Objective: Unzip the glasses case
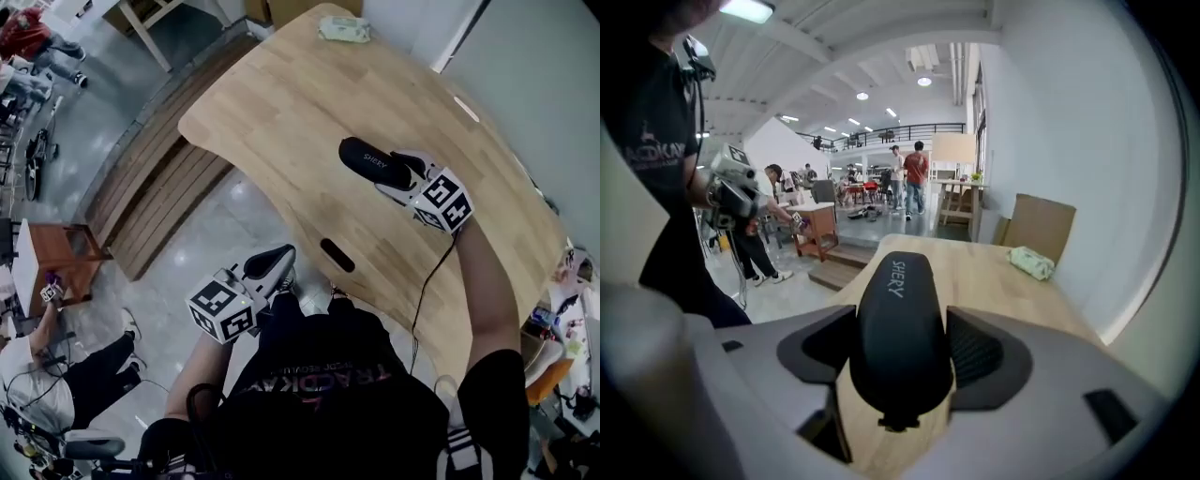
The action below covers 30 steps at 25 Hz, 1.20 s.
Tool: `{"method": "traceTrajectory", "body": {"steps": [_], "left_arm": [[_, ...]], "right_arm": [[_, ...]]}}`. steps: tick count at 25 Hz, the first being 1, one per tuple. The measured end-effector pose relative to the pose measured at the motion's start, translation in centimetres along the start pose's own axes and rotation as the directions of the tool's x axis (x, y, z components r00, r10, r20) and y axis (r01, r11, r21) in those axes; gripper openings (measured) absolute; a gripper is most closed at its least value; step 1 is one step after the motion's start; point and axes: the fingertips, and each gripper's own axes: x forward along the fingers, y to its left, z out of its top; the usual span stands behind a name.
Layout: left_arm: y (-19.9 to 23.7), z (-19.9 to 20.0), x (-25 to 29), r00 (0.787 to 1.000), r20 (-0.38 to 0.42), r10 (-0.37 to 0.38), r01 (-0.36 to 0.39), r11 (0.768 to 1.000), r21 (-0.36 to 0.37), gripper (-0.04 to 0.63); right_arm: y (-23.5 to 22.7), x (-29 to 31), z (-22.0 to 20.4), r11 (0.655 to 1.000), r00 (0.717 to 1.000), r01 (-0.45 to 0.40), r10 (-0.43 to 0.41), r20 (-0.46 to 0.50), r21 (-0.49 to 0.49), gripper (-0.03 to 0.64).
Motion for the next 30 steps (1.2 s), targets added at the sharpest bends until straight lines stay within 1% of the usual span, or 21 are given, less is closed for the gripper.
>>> {"method": "traceTrajectory", "body": {"steps": [3,5,7,9,12,13,14,15,16,18,20,23,24,26,27,28,29,30], "left_arm": [[0.3,1.2,0.3,0.997,-0.015,-0.073,0.073,0.996,0.052,0.012],[0.8,1.9,0.6,0.994,-0.019,-0.109,0.11,0.991,0.072,0.012],[1.2,2.6,0.9,0.988,-0.025,-0.152,0.154,0.985,0.083,0.012],[1.5,3.4,1.4,0.978,-0.039,-0.206,0.209,0.973,0.094,0.012],[1.5,4.3,2.0,0.951,-0.068,-0.302,0.308,0.945,0.107,0.012],[1.3,4.7,2.1,0.937,-0.073,-0.342,0.349,0.931,0.108,0.012],[1.1,5.2,2.2,0.918,-0.074,-0.39,0.396,0.912,0.104,0.012],[0.8,5.8,2.2,0.894,-0.07,-0.442,0.447,0.889,0.095,0.012],[0.5,6.5,2.1,0.866,-0.063,-0.496,0.5,0.862,0.081,0.012],[-0.1,7.6,1.8,0.799,-0.056,-0.599,0.601,0.798,0.046,0.014],[-0.8,8.6,1.2,0.721,-0.059,-0.69,0.692,0.722,0.021,0.034],[-2.0,9.6,-0.6,0.588,-0.064,-0.806,0.807,0.59,-0.015,0.072],[-2.5,9.9,-1.2,0.544,-0.058,-0.837,0.837,0.547,-0.031,0.075],[-3.2,10.6,-2.0,0.469,-0.038,-0.883,0.881,0.47,-0.061,0.08],[-3.5,10.9,-2.2,0.436,-0.028,-0.9,0.896,0.437,-0.076,0.083],[-3.7,11.2,-2.4,0.409,-0.017,-0.912,0.908,0.409,-0.09,0.086],[-3.9,11.4,-2.5,0.388,-0.007,-0.922,0.916,0.387,-0.102,0.086],[-4.0,11.5,-2.6,0.374,0.0,-0.927,0.922,0.372,-0.109,0.086]], "right_arm": [[3.0,-3.6,2.3,1.0,0.997,-0.006,0.003,0.082,0.028,0.319],[4.7,-5.4,3.7,0.999,0.992,0.0,-0.005,0.127,0.043,0.319],[6.1,-6.7,4.9,0.999,0.988,0.011,-0.017,0.154,0.044,0.319],[7.3,-7.9,6.1,0.999,0.985,0.015,-0.022,0.174,0.038,0.319],[9.4,-9.5,8.1,0.999,0.978,0.003,-0.009,0.206,0.032,0.318],[10.1,-10.0,8.8,0.999,0.976,-0.006,-0.001,0.217,0.032,0.318],[10.9,-10.4,9.4,0.999,0.974,-0.017,0.01,0.227,0.032,0.318],[11.7,-10.8,9.9,0.999,0.971,-0.031,0.022,0.237,0.032,0.318],[12.4,-11.2,10.5,0.998,0.969,-0.046,0.036,0.246,0.032,0.318],[14.0,-11.9,11.6,0.997,0.962,-0.076,0.066,0.264,0.028,0.318],[15.6,-12.4,12.7,0.995,0.955,-0.099,0.09,0.283,0.018,0.318],[18.1,-13.1,14.4,0.992,0.943,-0.128,0.12,0.312,0.005,0.318],[18.8,-13.2,14.8,0.99,0.937,-0.139,0.13,0.323,0.005,0.318],[19.6,-13.5,15.5,0.988,0.928,-0.154,0.144,0.343,0.001,0.318],[19.8,-13.6,15.7,0.987,0.927,-0.158,0.149,0.345,-0.002,0.318],[19.9,-13.6,15.7,0.987,0.928,-0.162,0.153,0.34,-0.002,0.318],[20.1,-13.5,15.7,0.986,0.931,-0.166,0.157,0.33,-0.002,0.318],[20.2,-13.5,15.7,0.985,0.932,-0.171,0.162,0.324,-0.003,0.318]]}}
